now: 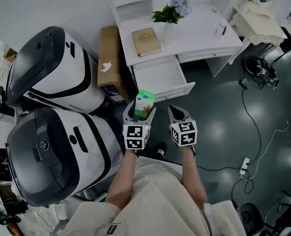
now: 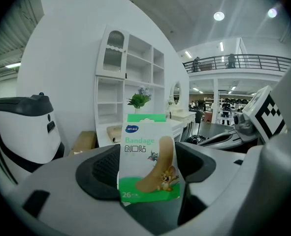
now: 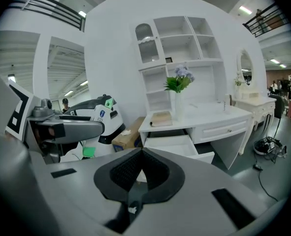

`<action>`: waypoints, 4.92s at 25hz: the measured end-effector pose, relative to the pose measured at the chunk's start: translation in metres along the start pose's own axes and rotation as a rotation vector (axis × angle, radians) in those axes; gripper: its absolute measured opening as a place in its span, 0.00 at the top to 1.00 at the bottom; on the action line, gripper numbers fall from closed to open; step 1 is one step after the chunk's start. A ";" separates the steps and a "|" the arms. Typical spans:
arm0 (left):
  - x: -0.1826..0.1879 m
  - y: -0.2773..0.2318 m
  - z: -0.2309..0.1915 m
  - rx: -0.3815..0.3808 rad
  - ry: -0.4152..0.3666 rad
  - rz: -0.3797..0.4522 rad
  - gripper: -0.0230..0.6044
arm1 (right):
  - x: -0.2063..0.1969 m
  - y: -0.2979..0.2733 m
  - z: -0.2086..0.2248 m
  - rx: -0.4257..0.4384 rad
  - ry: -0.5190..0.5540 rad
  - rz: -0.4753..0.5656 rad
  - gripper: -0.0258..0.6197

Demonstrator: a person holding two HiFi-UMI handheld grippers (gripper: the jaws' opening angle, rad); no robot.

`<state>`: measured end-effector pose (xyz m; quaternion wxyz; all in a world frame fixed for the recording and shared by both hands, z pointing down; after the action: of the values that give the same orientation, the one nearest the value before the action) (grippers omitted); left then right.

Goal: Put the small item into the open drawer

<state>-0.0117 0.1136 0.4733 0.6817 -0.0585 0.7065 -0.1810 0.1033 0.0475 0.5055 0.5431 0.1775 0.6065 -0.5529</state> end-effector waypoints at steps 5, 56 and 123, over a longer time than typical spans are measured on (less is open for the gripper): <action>0.007 -0.031 -0.010 -0.017 -0.009 0.003 0.39 | 0.006 -0.015 0.018 -0.022 -0.010 0.001 0.93; -0.022 -0.320 -0.083 -0.626 -0.197 -0.247 0.39 | 0.056 -0.181 0.115 -0.318 -0.342 -0.088 0.93; -0.255 -0.444 0.001 -0.775 -0.454 -0.677 0.39 | -0.035 -0.175 0.150 -0.361 -0.457 -0.266 0.93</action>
<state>-0.0676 -0.2146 0.8631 0.6490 -0.5658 0.4988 -0.0996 0.0425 -0.1252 0.6494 0.6109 -0.1314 0.5749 -0.5283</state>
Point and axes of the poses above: the fingertips, and each gripper's own axes: y backward along the fingers, z to its right, x out of its top, the point moved 3 cm from there along y, backward along the fingers, and after that the axes turned 3 degrees about x, right-handed, at the moved point
